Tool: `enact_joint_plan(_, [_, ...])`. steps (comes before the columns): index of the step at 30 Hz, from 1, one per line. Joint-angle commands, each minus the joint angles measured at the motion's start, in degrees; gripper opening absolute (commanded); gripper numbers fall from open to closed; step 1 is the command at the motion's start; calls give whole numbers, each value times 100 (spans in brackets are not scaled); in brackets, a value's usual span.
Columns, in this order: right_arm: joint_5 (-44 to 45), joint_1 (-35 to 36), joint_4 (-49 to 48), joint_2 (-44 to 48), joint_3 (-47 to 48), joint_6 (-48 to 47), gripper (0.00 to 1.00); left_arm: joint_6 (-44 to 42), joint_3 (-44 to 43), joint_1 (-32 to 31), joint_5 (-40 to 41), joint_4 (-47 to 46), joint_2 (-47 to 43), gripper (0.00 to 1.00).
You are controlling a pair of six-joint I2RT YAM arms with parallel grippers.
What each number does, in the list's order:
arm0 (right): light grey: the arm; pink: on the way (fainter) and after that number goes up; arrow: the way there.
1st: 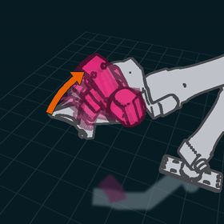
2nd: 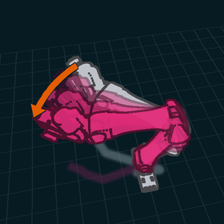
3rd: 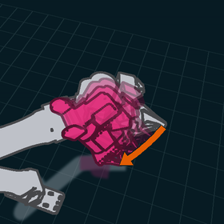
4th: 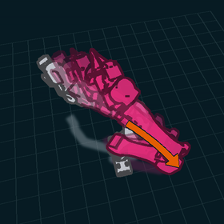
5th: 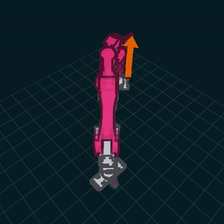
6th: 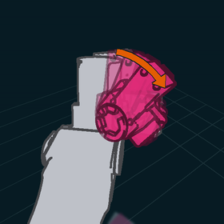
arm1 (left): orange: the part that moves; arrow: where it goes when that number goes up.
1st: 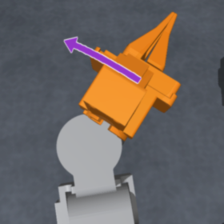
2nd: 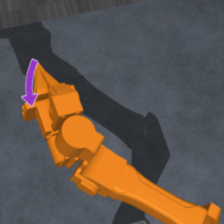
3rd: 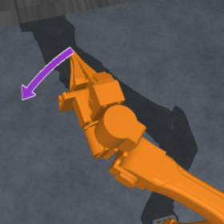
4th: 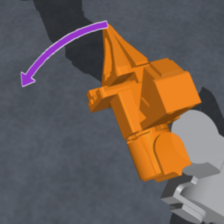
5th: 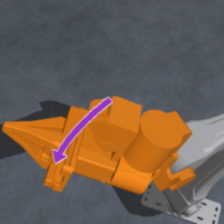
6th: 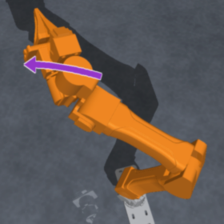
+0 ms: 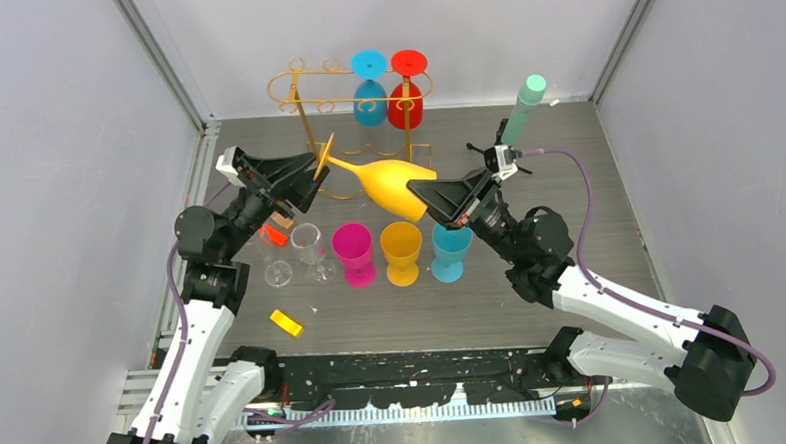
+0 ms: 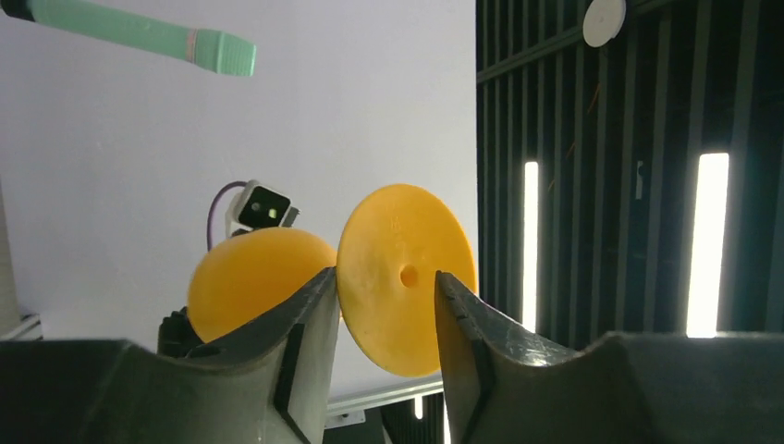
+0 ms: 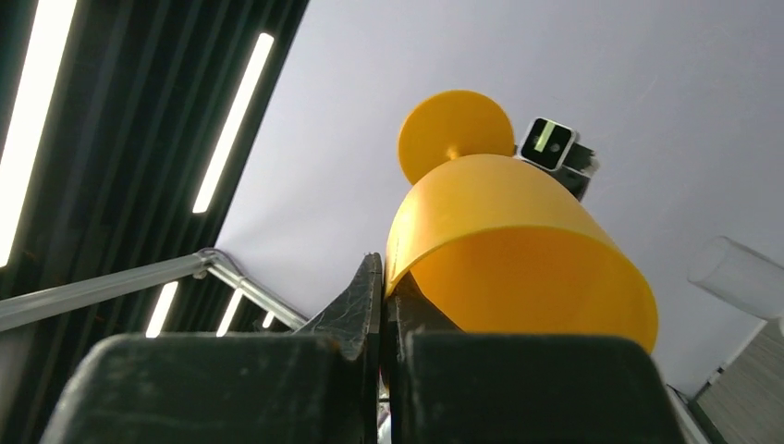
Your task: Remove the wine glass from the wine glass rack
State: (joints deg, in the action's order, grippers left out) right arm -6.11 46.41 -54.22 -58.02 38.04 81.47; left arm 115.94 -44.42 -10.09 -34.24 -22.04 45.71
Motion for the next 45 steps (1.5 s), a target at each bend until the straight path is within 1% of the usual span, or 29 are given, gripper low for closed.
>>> enact_joint_plan(1, [182,17,775,129,199,-514,0,-422,-75,-11,96,-362,-212,54])
enact_joint_plan(3, [341,19,1390,269,371,-913,0,-671,-59,-13,79,-289,-287,68])
enact_joint_plan(4, [401,17,1913,343,553,-1054,0,-806,-39,-11,71,-258,-321,74])
enact_joint_plan(5, [530,17,2169,370,651,-1380,0,-919,-6,-11,52,-187,-360,79])
enact_joint_plan(6, [658,19,2710,418,860,-1551,0,-1034,26,-11,37,-80,-402,83])
enact_joint_plan(7, [878,18,2954,461,1062,-1853,0,-1167,63,-6,25,-19,-431,87])
enact_joint_plan(8, [982,17,3416,486,1147,-1994,0,-1356,98,-3,9,56,-459,90])
enact_joint_plan(10, [1285,17,4013,564,1361,-2369,0,-1802,149,-6,-59,91,-488,99])
enact_joint_plan(11, [1524,17,4212,605,1501,-2585,0,-2097,142,8,-117,193,-486,99])
enact_joint_plan(12, [1661,21,4684,620,1591,-2690,0,-2396,107,17,-188,480,-488,100])
enact_joint_plan(13, [1963,19,4939,630,1768,-2887,0,-2697,43,30,-248,670,-484,100])
enact_joint_plan(14, [2109,17,5490,632,1865,-2986,0,-3010,-21,33,-323,853,-478,100])
enact_joint_plan(16, [2500,19,5989,626,2067,-3364,0,-3723,-263,33,-390,1454,-467,100])
enact_joint_plan(18, [2615,17,6237,632,2161,-3666,0,-4646,-630,29,-385,2262,-462,100])
enact_joint_plan(20, [2873,22,6630,623,2314,-3899,0,-5526,-1047,32,-213,3302,-490,100])
enact_joint_plan(22, [3216,18,7022,592,2480,-4105,0,-6219,-1392,32,84,4048,-525,100])
enact_joint_plan(26, [3886,22,7791,446,2791,-4417,0,-7158,-1819,33,660,4990,-594,100])
enact_joint_plan(30, [4421,25,8821,143,3247,-4582,0,-7679,-2088,32,1073,5515,-506,100])
enact_joint_plan(33, [4523,17,9774,-24,3528,-4563,0,-7913,-2180,31,1362,5705,-477,100])
enact_joint_plan(35, [4583,17,10201,-51,3649,-4501,0,-8018,-2222,33,1497,5750,-435,100])
enact_joint_plan(40, [4432,17,10881,-111,3662,-4493,0,-8094,-2340,33,1552,5728,-274,100])
enact_joint_plan(41, [4245,17,10983,-138,3642,-4601,0,-8102,-2335,33,1552,5710,-257,100])
enact_joint_plan(45, [3710,-176,10969,-26,3368,-4748,0,-8088,-2258,33,1569,5564,-155,100])
